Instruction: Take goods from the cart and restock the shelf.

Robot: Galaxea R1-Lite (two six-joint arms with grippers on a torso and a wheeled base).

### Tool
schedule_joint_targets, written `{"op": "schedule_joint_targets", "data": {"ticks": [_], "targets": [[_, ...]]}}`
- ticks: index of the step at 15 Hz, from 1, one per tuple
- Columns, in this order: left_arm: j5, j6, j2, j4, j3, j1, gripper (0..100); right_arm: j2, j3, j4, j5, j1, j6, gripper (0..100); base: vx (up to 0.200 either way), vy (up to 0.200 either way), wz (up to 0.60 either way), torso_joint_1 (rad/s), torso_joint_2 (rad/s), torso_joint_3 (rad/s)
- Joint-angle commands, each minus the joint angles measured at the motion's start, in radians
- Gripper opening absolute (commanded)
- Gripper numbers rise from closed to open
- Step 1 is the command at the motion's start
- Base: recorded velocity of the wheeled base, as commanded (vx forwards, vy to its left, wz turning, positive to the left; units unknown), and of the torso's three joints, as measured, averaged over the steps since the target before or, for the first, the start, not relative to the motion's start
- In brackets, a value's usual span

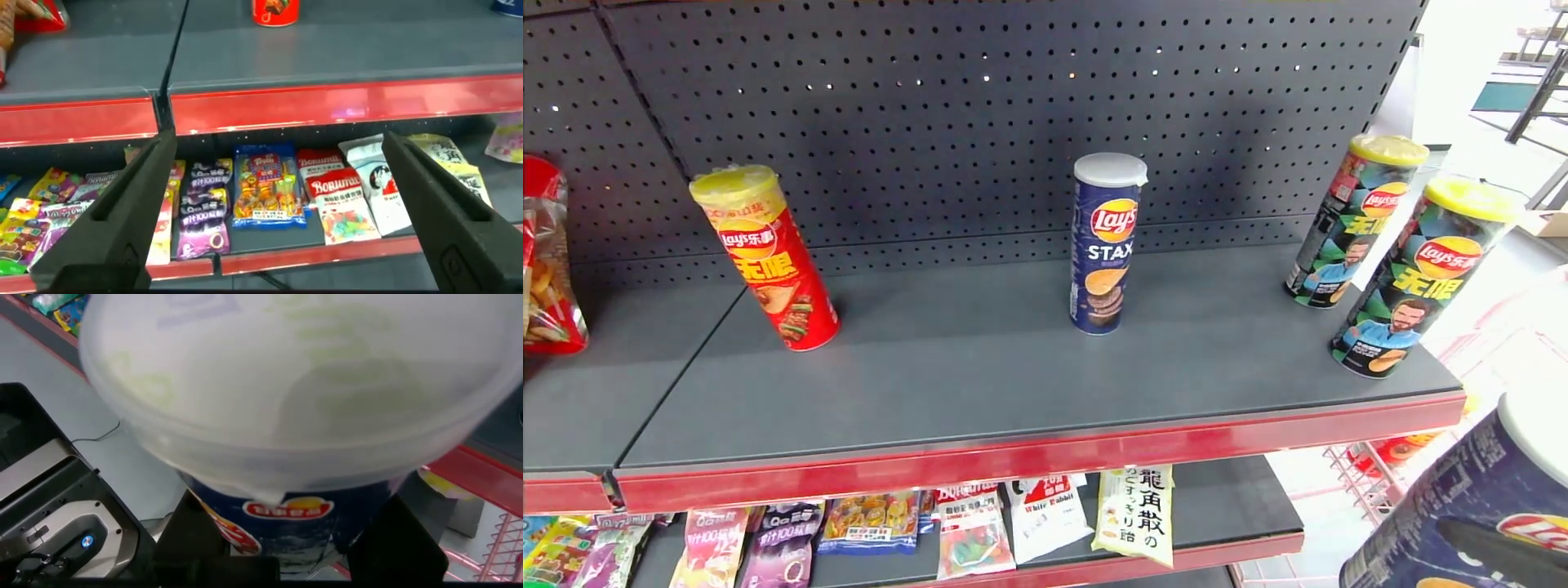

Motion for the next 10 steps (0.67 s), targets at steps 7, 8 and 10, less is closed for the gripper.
{"op": "schedule_joint_targets", "data": {"ticks": [7, 8, 10], "targets": [[-0.066, -0.201, 0.575, -0.015, -0.65, -0.029, 100, -0.057, -0.004, 0.002, 0.003, 0.009, 0.001, 0, 0.0, 0.0, 0.0, 0.0, 0.0, 0.0], [-0.096, -0.169, 0.685, -0.02, -0.713, -0.046, 100, -0.049, -0.015, 0.0, 0.002, 0.028, 0.001, 0, 0.0, 0.0, 0.0, 0.0, 0.0, 0.0], [-0.253, 0.035, 0.843, -0.051, -0.727, -0.125, 100, -0.043, -0.029, 0.003, 0.002, 0.036, 0.003, 0, 0.0, 0.0, 0.0, 0.0, 0.0, 0.0]]}}
